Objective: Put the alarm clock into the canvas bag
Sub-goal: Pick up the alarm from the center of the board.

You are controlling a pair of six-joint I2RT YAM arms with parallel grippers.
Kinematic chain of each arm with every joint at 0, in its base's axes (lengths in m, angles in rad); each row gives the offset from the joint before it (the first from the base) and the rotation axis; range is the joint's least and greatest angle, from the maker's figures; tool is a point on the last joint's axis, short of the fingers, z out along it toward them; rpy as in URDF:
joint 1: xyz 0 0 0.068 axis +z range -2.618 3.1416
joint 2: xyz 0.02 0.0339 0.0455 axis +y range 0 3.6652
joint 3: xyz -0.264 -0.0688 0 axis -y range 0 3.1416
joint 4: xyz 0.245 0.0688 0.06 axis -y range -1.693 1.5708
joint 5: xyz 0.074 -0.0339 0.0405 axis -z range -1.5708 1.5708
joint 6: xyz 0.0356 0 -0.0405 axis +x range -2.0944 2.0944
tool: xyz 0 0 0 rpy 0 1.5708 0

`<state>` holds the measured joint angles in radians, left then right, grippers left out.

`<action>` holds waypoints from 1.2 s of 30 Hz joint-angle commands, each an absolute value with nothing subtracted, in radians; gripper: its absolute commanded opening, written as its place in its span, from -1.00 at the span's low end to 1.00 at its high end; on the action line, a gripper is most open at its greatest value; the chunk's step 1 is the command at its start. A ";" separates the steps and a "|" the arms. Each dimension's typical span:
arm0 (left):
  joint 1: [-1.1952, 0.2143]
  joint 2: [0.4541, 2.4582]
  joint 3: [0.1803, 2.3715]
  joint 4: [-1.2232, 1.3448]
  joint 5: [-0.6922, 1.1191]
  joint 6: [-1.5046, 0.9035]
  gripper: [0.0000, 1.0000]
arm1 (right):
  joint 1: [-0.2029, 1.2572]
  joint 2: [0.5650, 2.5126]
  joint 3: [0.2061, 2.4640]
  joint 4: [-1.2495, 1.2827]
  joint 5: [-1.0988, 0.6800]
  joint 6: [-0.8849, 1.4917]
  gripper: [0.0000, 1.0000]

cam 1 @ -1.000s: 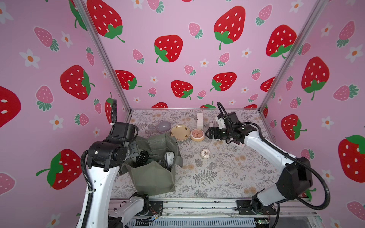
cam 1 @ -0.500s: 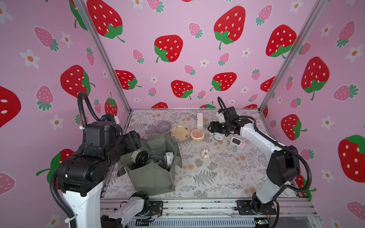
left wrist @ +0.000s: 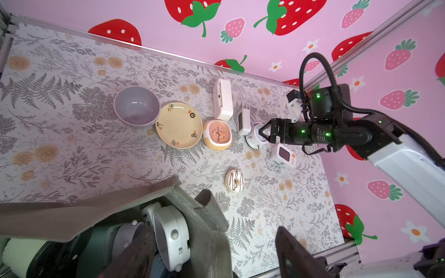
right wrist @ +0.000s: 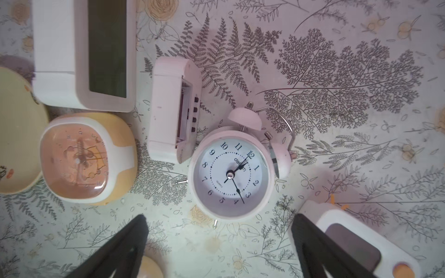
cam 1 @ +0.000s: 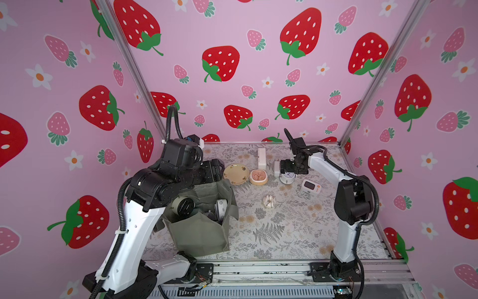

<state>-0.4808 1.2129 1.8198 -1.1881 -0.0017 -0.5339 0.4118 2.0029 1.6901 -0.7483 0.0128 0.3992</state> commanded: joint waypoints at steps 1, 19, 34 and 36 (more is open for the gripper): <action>-0.495 1.182 1.827 -1.166 -0.047 -0.609 0.58 | 0.406 2.038 1.765 -0.815 0.019 0.416 0.94; -0.458 1.271 2.064 -1.661 -0.235 -0.759 0.57 | 0.393 2.165 1.782 -0.816 0.076 0.459 0.74; -0.073 1.149 2.023 -1.774 -0.270 -0.593 0.62 | 0.397 1.885 1.743 -0.810 0.034 0.439 0.23; -0.024 1.134 2.001 -1.774 -0.289 -0.563 0.62 | 0.417 1.810 1.760 -0.830 0.005 0.427 0.20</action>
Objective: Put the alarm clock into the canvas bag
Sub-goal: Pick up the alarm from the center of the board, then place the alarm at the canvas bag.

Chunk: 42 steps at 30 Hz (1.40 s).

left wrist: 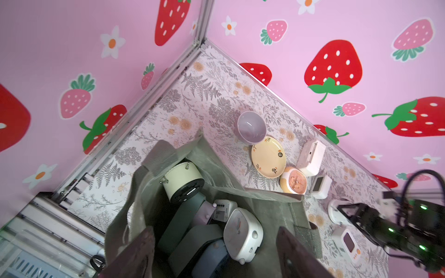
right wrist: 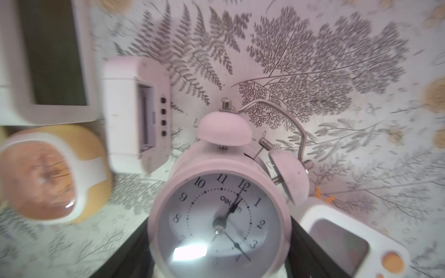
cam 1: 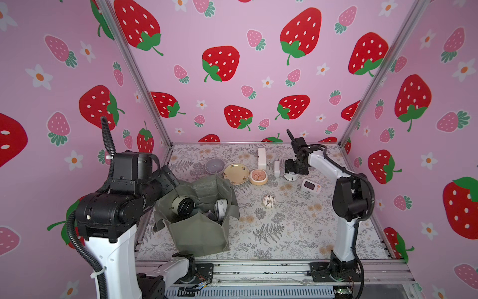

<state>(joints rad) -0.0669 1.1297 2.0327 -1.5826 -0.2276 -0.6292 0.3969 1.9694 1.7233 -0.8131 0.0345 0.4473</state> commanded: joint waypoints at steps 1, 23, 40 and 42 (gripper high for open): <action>0.006 1.131 1.991 -1.774 -0.291 -0.537 0.62 | 0.432 1.770 1.775 -0.842 -0.013 0.417 0.19; 0.234 0.986 1.567 -1.694 -0.037 -0.456 0.26 | 1.188 1.867 2.318 -0.918 -0.297 0.432 0.05; 0.235 1.041 1.652 -1.666 0.044 -0.355 -1.00 | 1.328 2.211 2.371 -0.977 -0.030 0.283 0.05; 0.233 1.044 1.661 -1.666 0.040 -0.353 -1.00 | 1.336 2.233 2.378 -0.980 -0.022 0.269 0.06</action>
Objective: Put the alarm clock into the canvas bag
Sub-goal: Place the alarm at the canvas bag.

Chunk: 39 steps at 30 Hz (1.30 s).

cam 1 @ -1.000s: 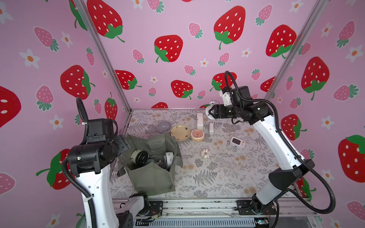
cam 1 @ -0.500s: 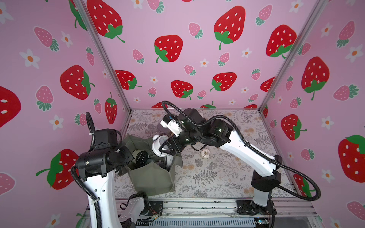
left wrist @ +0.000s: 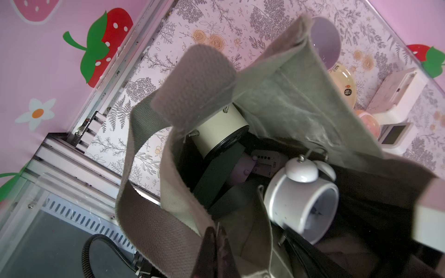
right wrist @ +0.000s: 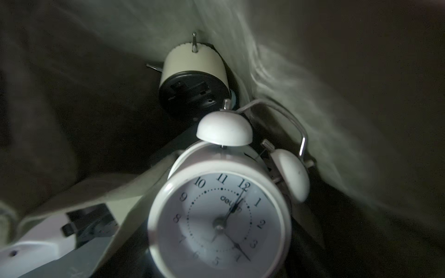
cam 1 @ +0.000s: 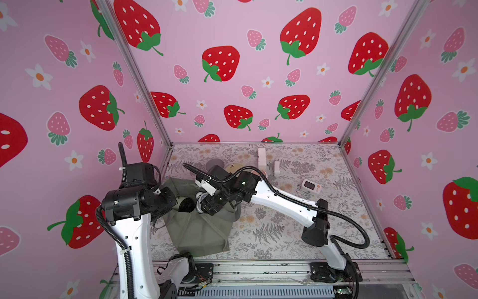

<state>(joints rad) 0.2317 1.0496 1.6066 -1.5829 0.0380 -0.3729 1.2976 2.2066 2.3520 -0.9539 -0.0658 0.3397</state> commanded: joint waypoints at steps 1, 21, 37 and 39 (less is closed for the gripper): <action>0.234 1.043 1.656 -1.665 0.045 -0.354 -1.00 | 1.339 2.238 2.378 -0.973 -0.030 0.267 0.06; 0.227 1.043 1.661 -1.695 0.016 -0.355 -1.00 | 1.285 2.040 2.287 -0.901 0.089 0.356 -0.02; 0.210 1.012 1.619 -1.686 0.041 -0.351 -1.00 | 1.356 2.257 2.258 -0.849 -0.070 0.166 0.18; 0.210 1.014 1.616 -1.683 0.048 -0.351 -1.00 | 1.356 2.256 2.219 -0.803 -0.080 0.165 0.27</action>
<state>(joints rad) 0.2146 1.0195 1.6165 -1.5829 0.0326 -0.3618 1.3376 2.2429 2.2601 -0.8745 -0.0254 0.2062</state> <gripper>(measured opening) 0.060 0.762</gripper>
